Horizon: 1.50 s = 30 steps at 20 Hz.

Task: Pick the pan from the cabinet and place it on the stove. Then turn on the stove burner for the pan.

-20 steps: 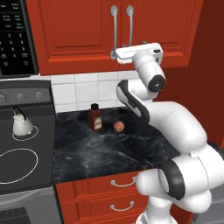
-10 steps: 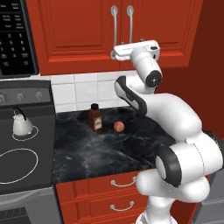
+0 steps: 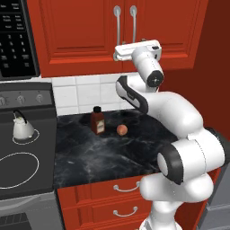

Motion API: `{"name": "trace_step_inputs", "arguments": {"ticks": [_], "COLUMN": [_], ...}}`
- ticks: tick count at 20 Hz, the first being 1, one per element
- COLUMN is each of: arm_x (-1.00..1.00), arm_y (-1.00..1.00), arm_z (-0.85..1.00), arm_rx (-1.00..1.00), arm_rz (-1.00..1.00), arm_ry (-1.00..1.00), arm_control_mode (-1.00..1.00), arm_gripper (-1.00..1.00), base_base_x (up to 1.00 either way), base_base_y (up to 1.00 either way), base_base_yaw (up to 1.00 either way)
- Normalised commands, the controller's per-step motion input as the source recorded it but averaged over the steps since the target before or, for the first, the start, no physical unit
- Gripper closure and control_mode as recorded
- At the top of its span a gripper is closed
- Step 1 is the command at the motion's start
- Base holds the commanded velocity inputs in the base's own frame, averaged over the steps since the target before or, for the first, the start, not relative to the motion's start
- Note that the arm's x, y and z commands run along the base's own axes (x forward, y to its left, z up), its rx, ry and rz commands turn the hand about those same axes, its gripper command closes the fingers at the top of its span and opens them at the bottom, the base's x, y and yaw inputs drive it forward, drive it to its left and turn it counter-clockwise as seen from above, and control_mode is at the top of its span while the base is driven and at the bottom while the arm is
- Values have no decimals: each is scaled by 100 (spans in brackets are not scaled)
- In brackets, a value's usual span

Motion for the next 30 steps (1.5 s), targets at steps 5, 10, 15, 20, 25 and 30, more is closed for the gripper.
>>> {"name": "trace_step_inputs", "arguments": {"ticks": [5,10,15,20,25,30], "arm_x": [30,5,1,5,-9,-49], "arm_y": [26,18,15,24,2,-4], "arm_z": [-3,-6,-16,-19,-18,0], "arm_rx": [0,-5,-9,-6,-1,0], "arm_rz": [0,0,0,0,2,12], "arm_ry": [0,1,1,8,13,6], "arm_control_mode": [-100,-100,-100,-100,-100,-100], "arm_gripper": [100,100,100,100,100,100], "base_base_x": [0,0,0,0,0,0], "base_base_y": [0,0,0,0,0,0], "base_base_yaw": [0,0,0,0,0,0]}}
